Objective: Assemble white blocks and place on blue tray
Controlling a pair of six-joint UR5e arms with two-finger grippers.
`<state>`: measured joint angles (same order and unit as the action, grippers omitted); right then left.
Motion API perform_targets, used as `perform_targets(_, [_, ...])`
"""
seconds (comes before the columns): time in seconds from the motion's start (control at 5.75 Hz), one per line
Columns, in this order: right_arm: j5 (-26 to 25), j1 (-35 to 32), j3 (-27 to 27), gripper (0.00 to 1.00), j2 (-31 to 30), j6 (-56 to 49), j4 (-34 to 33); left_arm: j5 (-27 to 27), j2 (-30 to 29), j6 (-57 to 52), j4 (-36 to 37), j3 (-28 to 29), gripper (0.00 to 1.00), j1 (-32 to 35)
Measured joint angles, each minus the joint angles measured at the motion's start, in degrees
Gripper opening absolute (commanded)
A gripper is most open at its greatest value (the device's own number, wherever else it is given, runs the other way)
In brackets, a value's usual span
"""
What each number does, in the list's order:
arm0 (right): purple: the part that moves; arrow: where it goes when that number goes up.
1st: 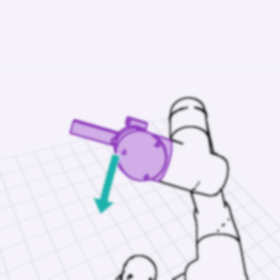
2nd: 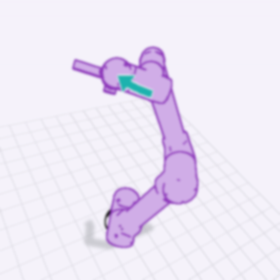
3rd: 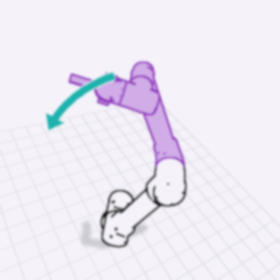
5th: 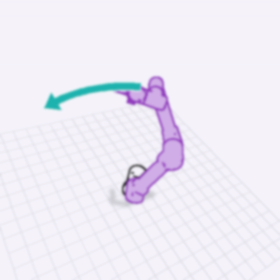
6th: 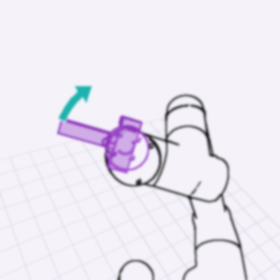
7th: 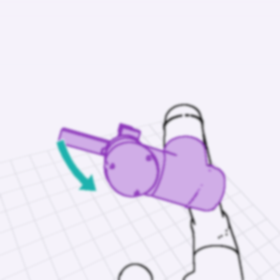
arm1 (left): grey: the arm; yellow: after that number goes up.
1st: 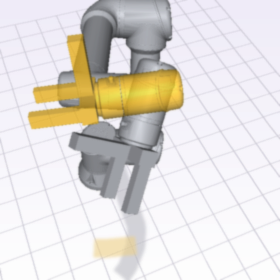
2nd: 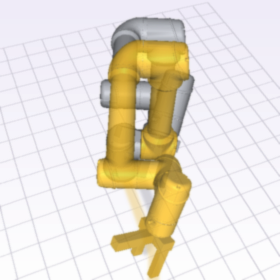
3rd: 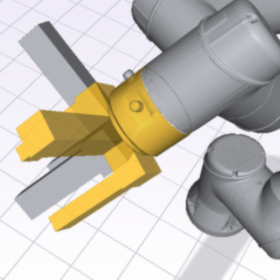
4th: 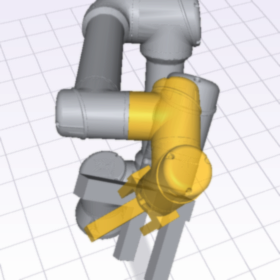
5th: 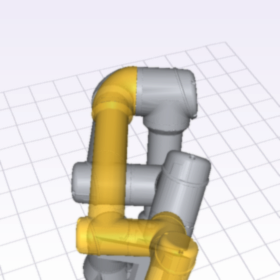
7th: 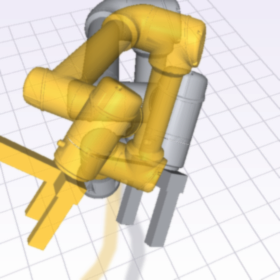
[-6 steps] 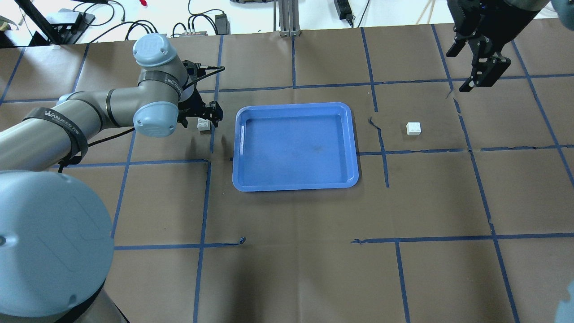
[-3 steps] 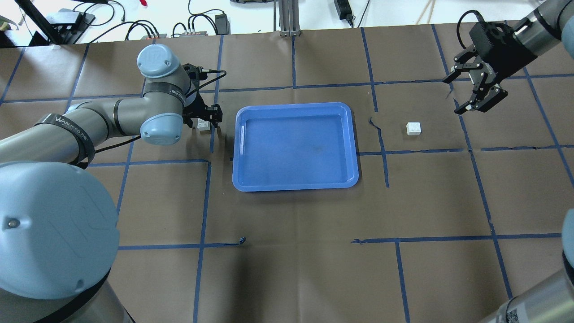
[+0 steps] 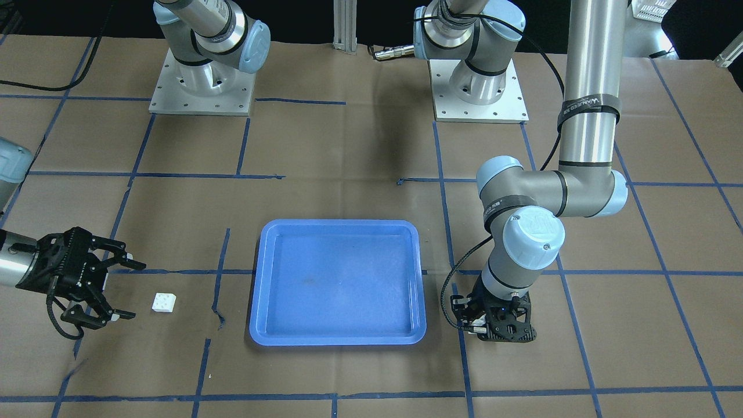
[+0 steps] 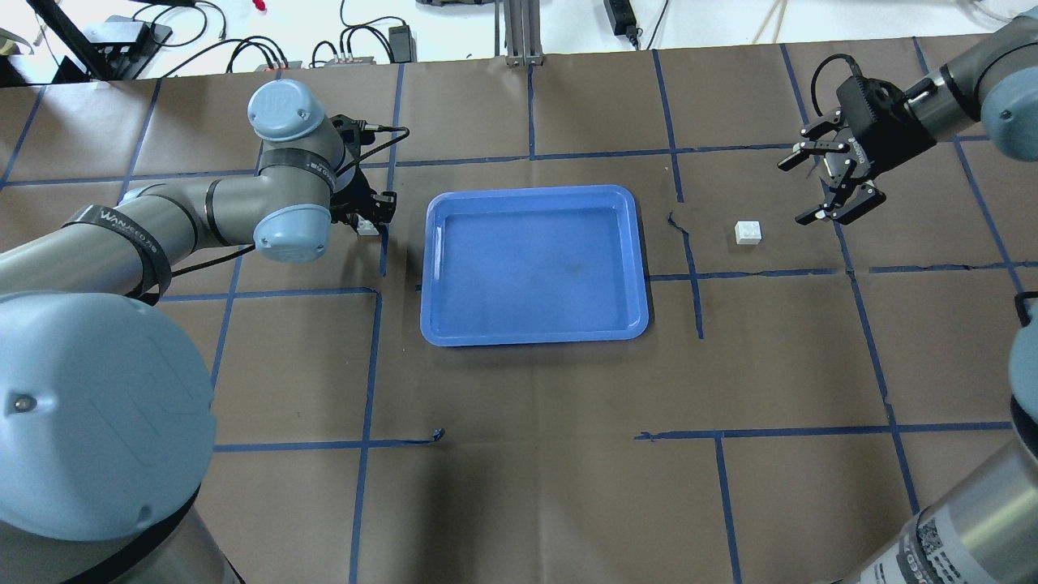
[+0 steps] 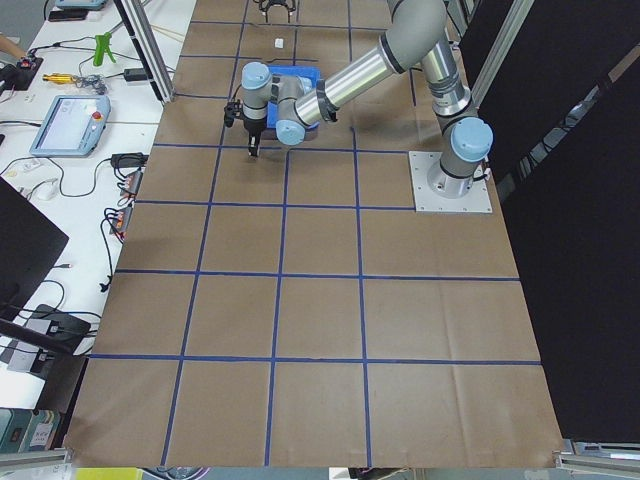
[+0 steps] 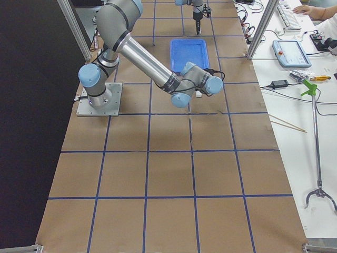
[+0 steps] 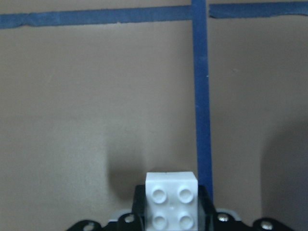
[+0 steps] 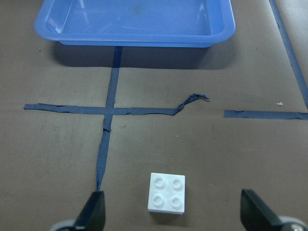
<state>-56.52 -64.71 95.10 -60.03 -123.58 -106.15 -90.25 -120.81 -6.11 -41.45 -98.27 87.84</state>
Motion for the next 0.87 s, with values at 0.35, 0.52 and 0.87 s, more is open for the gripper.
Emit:
perform_targets(0.35, [0.2,0.0,3.4,1.00,1.0,-0.1,-4.0,0.1,4.2,-12.2,-2.2,0.2,0.03,3.7])
perform_targets(0.52, [0.2,0.0,4.4,1.00,1.1,-0.1,-4.8,0.0,4.8,-22.2,-2.7,0.2,0.03,8.2])
perform_targets(0.87, [0.0,0.0,5.3,0.80,1.8,0.0,-5.8,-0.3,3.7,-42.0,-2.4,0.3,0.06,16.5])
